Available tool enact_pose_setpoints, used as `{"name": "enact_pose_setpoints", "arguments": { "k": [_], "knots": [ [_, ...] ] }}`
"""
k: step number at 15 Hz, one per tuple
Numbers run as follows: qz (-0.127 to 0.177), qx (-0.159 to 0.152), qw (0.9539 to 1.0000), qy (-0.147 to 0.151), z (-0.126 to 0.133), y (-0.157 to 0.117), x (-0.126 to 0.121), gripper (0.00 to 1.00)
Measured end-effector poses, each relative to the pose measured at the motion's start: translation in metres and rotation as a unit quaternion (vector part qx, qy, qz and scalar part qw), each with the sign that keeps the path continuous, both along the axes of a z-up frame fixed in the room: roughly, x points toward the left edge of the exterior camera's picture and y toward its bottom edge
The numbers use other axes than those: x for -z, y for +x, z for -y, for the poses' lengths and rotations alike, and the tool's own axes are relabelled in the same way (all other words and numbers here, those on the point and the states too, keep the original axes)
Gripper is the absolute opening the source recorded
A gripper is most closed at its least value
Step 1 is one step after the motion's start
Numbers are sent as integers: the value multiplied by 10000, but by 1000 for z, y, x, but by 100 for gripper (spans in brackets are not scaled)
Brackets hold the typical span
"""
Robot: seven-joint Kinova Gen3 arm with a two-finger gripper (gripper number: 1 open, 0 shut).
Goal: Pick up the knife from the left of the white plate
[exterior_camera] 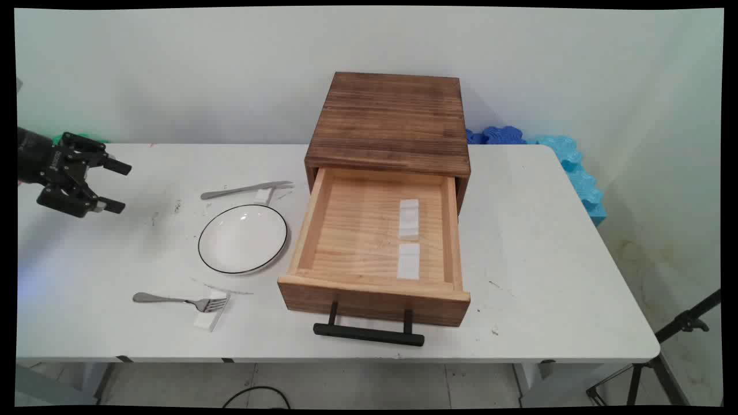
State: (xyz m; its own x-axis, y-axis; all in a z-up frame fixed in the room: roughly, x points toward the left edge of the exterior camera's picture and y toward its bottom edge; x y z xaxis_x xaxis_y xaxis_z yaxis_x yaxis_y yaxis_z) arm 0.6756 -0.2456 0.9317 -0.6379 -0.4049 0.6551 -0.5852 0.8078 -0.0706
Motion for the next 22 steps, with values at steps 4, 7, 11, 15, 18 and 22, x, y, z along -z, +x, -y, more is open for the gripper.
{"name": "enact_pose_setpoints", "arguments": {
  "k": [4, 7, 11, 15, 18, 22],
  "knots": [
    [59, 108, 9999, 20, 3, -8, -2, 100],
    [133, 196, 9997, 60, 9, -18, -4, 100],
    [287, 255, 9992, 100, 23, -35, -10, 100],
    [475, 272, 9984, 138, 47, -51, -14, 100],
    [675, 283, 9972, 162, 72, -59, -16, 100],
    [983, 324, 9945, 181, 114, -66, -6, 100]
  ]
}}
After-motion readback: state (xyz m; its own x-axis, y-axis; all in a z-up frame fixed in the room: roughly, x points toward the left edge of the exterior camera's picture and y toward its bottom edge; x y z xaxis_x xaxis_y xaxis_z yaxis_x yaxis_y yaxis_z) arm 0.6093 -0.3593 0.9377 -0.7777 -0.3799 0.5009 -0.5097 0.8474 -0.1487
